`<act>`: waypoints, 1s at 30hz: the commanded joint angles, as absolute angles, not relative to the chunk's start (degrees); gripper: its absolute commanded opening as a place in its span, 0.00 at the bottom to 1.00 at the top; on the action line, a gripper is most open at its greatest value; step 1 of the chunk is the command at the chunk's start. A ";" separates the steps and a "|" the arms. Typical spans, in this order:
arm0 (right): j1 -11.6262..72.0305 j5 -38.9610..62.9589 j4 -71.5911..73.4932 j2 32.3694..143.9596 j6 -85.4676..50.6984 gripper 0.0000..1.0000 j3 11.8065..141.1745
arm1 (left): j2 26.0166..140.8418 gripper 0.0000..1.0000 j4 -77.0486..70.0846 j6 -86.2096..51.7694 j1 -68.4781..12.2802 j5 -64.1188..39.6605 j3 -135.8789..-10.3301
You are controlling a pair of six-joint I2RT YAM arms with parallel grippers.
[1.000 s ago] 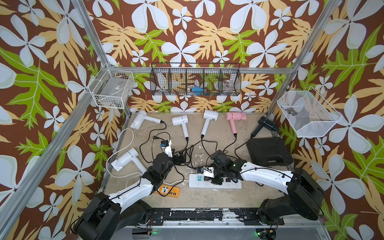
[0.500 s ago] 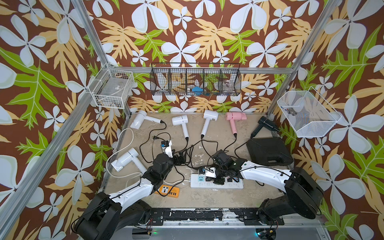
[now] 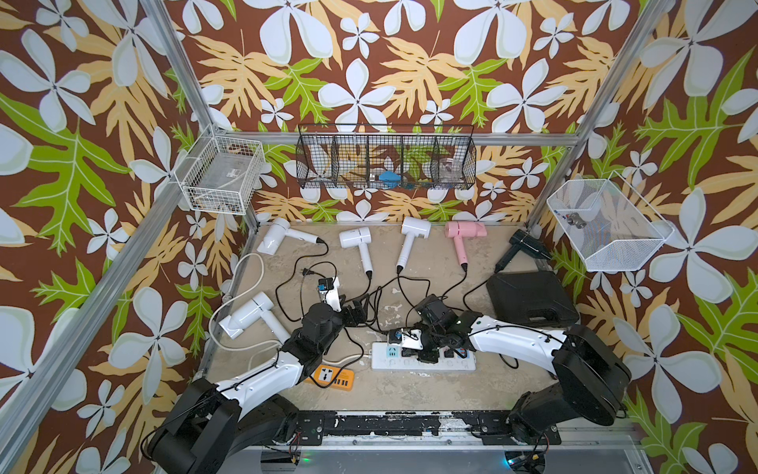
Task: Charge the blow dryers
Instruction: Insert the plug into the socket.
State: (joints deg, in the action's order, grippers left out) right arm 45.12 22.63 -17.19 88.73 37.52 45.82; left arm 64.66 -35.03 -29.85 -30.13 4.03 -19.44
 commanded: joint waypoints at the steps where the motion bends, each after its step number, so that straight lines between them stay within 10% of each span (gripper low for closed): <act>1: 45.29 10.12 -32.26 90.13 35.89 0.00 44.54 | 64.26 0.91 -36.73 -29.66 -30.08 4.00 -19.18; 16: 44.99 12.55 -32.00 83.36 33.67 0.00 47.00 | 63.62 0.92 -37.17 -29.53 -30.06 3.79 -18.72; 30: 45.34 16.37 -32.51 79.02 26.39 0.39 52.82 | 57.98 0.94 -37.79 -28.95 -30.12 3.87 -16.64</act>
State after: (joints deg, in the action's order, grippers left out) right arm 45.32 15.27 -31.62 79.59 28.56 52.49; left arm 58.59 -36.47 -29.65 -30.11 4.03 -16.80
